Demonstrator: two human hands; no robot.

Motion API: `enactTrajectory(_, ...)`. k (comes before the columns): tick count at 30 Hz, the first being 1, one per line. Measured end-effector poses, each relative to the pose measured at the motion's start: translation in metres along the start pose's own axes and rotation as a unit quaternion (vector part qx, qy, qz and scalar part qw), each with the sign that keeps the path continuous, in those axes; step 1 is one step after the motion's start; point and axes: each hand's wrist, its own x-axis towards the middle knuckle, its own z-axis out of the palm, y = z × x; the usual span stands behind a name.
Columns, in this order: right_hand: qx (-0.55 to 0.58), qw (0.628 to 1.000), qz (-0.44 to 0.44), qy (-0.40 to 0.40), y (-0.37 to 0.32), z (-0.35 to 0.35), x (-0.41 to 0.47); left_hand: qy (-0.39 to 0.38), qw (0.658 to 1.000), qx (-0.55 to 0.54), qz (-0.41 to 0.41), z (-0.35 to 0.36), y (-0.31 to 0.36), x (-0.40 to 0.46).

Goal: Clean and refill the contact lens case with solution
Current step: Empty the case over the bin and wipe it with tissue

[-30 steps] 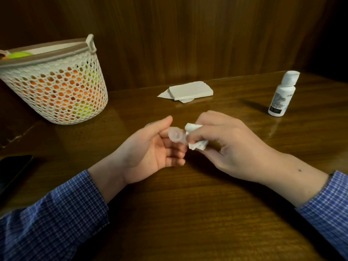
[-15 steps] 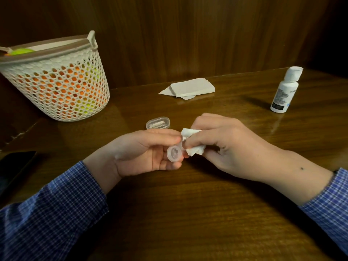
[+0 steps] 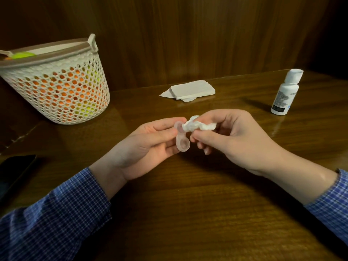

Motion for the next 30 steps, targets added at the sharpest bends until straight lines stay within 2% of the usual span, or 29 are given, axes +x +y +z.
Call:
enactTrajectory(6,-0.051,0.999,0.001,0.014,0.000,0.002,-0.001,-0.022,1.000,0.009,0.015,0.004,-0.003,0.001)
enactTrajectory(11,-0.147,0.987,-0.016,0.059,0.002,0.006,-0.002,0.018,0.999,0.016,0.037,0.007,-0.005,0.001)
enactTrajectory(17,-0.149,0.983,0.000,0.107,0.004,0.016,0.000,0.080,0.992,0.064,0.076,0.015,-0.011,0.000)
enactTrajectory(19,-0.114,0.989,0.035,0.086,0.005,0.018,0.000,0.114,0.985,0.087,0.095,0.017,-0.012,0.000)
enactTrajectory(21,-0.032,0.995,0.080,0.058,0.005,0.020,0.000,0.148,0.975,0.118,0.118,0.017,-0.014,0.000)
enactTrajectory(25,0.091,0.983,0.152,0.045,0.003,0.019,0.000,0.159,0.951,0.192,0.182,0.018,-0.017,-0.001)
enactTrajectory(30,0.255,0.932,0.259,0.007,0.002,0.013,0.007,0.160,0.875,0.354,0.288,0.021,-0.018,-0.005)
